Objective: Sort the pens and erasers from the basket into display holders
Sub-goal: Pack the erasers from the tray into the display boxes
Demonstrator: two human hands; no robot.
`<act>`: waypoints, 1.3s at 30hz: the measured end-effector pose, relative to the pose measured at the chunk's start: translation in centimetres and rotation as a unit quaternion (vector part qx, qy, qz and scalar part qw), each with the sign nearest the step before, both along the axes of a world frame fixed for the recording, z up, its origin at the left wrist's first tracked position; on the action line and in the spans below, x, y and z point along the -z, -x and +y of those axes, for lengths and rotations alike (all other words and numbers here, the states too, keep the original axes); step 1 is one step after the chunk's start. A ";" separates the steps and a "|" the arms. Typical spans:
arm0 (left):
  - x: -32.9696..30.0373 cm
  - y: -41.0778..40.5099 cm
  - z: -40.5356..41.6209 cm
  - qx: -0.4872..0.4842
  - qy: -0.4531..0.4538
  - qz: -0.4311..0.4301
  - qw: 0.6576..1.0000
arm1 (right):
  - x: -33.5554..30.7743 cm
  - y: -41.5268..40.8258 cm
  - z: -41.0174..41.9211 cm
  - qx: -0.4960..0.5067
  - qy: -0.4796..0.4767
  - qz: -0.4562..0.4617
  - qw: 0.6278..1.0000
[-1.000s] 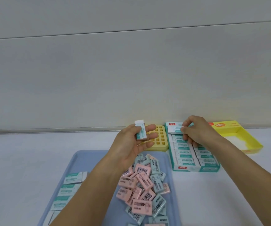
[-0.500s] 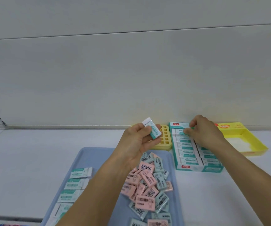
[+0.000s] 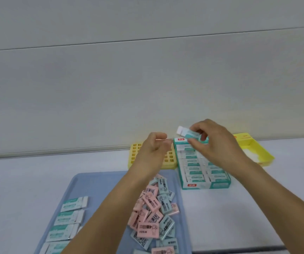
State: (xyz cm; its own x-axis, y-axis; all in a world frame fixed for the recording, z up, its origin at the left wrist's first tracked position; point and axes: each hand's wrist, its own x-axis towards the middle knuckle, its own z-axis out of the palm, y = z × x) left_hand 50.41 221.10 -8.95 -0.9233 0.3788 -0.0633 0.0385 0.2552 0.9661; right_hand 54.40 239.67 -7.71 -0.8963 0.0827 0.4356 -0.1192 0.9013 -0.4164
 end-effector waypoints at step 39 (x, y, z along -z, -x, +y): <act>2.1 -4.7 -6.7 0.034 0.251 0.354 0.901 | 2.7 -4.2 -5.5 -0.071 0.052 -0.014 0.996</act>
State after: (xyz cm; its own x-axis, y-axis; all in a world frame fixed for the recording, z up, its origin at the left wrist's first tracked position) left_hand 55.08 214.43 -11.03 -0.7756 0.5233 0.3530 0.6309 0.6264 0.4578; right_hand 58.60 234.14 -10.43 -0.9142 -0.0029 0.4052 -0.2296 0.8277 -0.5121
